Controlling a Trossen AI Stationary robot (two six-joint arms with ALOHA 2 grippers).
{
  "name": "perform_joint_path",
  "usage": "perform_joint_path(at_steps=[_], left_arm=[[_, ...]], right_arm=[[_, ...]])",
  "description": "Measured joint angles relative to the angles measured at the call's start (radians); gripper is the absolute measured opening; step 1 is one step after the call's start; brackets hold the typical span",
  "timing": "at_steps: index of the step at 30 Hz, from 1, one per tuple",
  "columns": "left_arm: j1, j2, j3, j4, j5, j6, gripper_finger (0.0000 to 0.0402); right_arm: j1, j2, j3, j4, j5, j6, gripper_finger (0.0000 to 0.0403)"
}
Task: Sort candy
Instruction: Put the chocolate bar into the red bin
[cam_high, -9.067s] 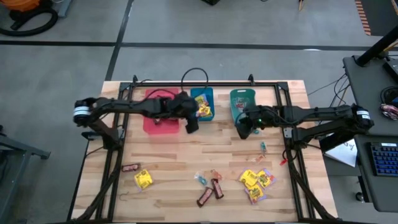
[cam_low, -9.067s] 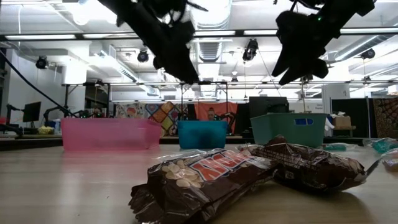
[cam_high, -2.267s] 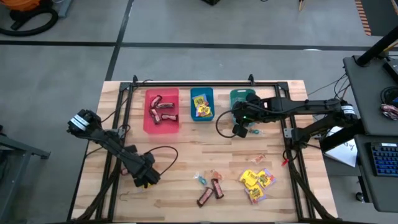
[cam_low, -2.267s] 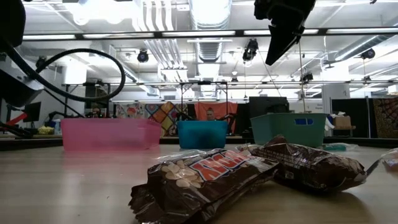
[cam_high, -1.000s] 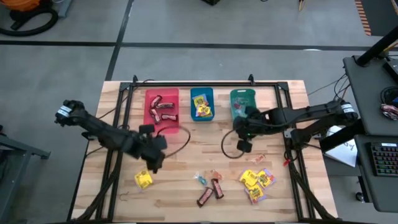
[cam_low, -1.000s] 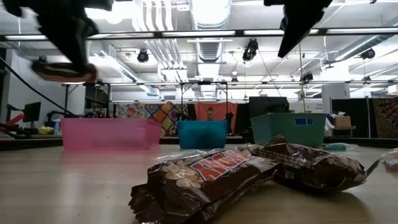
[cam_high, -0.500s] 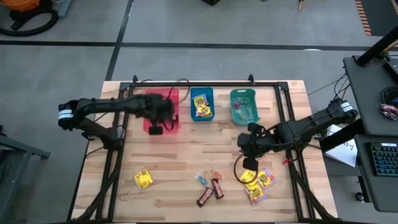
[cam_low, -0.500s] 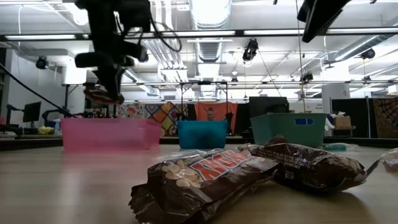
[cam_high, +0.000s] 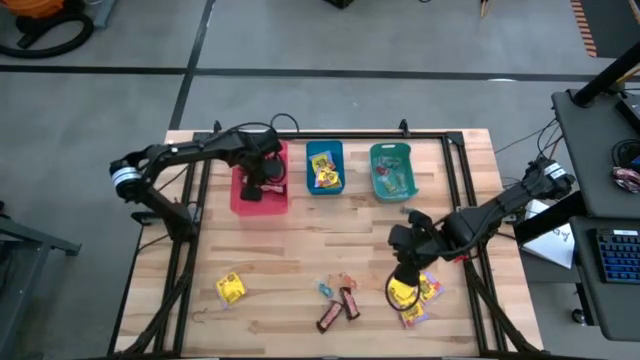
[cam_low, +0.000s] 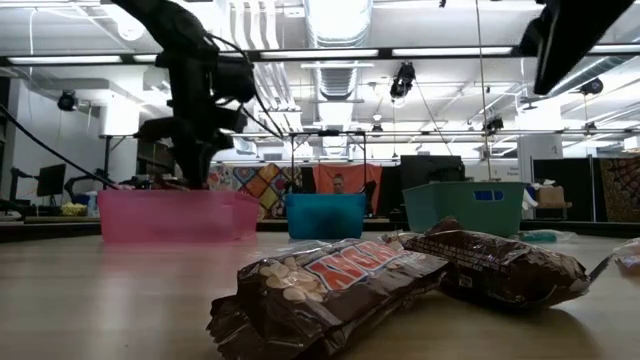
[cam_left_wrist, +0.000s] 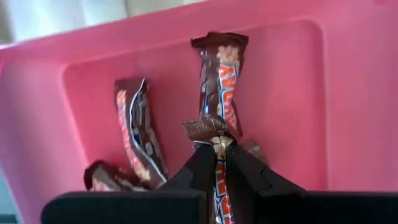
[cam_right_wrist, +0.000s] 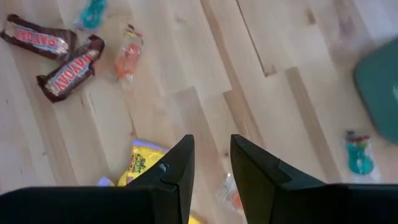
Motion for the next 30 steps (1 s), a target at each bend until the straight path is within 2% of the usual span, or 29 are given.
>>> perform_joint_path(at_steps=[5,10,20,26,30], left_arm=[[0.000,0.048,0.000,-0.001,0.045,0.049,0.0010],[0.005,0.070,0.000,0.017,0.045,0.042,0.0017],[0.007,0.072,0.000,0.033,0.041,0.034,0.0072],[0.007,0.071,0.001,0.026,-0.061,0.030,0.0110],[0.007,0.068,0.031,-0.063,-0.074,0.014,0.0119]], right_arm=[[0.010,0.000,-0.023,0.000,-0.014,0.068,0.0095],[0.013,0.000,-0.025,0.001,-0.035,0.103,0.0095],[0.013,0.000,-0.025,0.007,-0.059,0.139,0.0095],[0.013,0.000,-0.025,0.007,-0.061,0.170,0.0095],[0.013,0.000,-0.025,0.007,-0.087,0.232,0.0095]])
